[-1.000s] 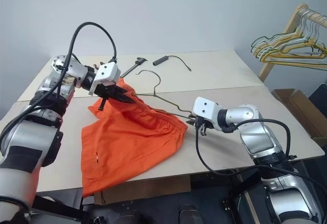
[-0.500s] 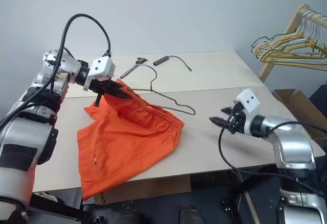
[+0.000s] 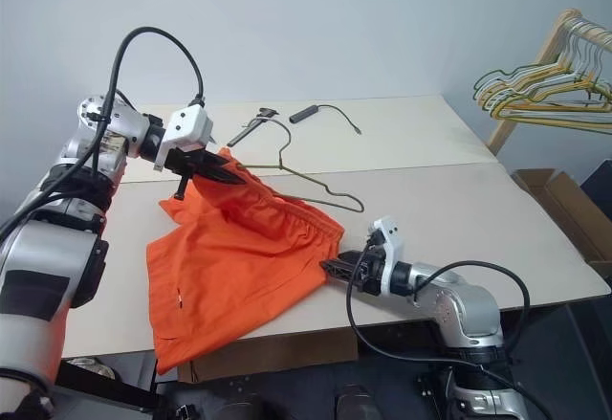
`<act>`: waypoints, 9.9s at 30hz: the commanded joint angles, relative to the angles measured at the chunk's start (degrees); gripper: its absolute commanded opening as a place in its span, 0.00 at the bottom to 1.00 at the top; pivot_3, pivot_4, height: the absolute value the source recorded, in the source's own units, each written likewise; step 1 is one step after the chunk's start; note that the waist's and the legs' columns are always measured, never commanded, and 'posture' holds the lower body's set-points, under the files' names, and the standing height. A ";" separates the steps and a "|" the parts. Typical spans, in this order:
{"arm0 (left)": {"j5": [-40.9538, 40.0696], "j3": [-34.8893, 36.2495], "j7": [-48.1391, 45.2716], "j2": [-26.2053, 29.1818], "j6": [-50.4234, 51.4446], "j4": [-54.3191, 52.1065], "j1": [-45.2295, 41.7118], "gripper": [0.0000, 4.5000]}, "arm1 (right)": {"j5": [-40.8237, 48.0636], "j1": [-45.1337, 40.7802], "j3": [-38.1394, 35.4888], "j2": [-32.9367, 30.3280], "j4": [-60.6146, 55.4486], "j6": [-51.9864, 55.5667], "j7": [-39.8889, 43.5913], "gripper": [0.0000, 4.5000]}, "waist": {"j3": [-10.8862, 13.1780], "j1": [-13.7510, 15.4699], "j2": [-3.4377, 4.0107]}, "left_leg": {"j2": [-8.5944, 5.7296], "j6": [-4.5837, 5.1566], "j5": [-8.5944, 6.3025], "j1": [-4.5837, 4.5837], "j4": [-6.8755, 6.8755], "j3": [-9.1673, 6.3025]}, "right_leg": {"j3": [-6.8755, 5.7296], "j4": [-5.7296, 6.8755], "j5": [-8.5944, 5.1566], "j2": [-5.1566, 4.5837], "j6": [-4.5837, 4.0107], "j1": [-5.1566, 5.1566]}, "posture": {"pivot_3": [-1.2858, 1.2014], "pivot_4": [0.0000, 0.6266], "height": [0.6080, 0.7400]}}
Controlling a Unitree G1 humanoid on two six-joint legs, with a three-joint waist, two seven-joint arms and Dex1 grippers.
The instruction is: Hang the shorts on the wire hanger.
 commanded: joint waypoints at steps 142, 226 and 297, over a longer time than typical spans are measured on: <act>5.92 10.09 4.30 -1.54 2.37 -13.45 4.53 0.00 | -14.97 -26.69 5.88 -22.47 -0.59 -29.79 17.08 0.01 | 0.01 -0.16 0.00 | 0.01 0.04 -0.03 0.02 0.03 0.05 | 0.02 0.02 -0.02 -0.02 0.03 -0.02 | 0.49 0.00 1.00; -21.58 28.55 19.56 -3.41 25.55 -48.83 25.82 0.99 | -12.67 -21.65 -20.85 -13.54 -10.01 31.46 -32.54 0.00 | -0.05 -1.17 0.08 | 0.06 0.02 -0.03 0.10 -0.08 0.05 | 0.13 0.12 0.00 -0.13 0.02 -0.04 | 0.46 0.00 1.00; -37.70 31.72 28.90 -10.45 32.04 -66.11 35.28 1.00 | -44.84 -38.09 -22.43 -11.91 25.02 -2.09 -84.14 0.99 | -0.47 -6.49 1.20 | -0.08 0.06 -0.04 0.62 -0.31 0.04 | 0.30 -0.37 0.03 -0.11 0.11 0.65 | 0.47 0.00 1.00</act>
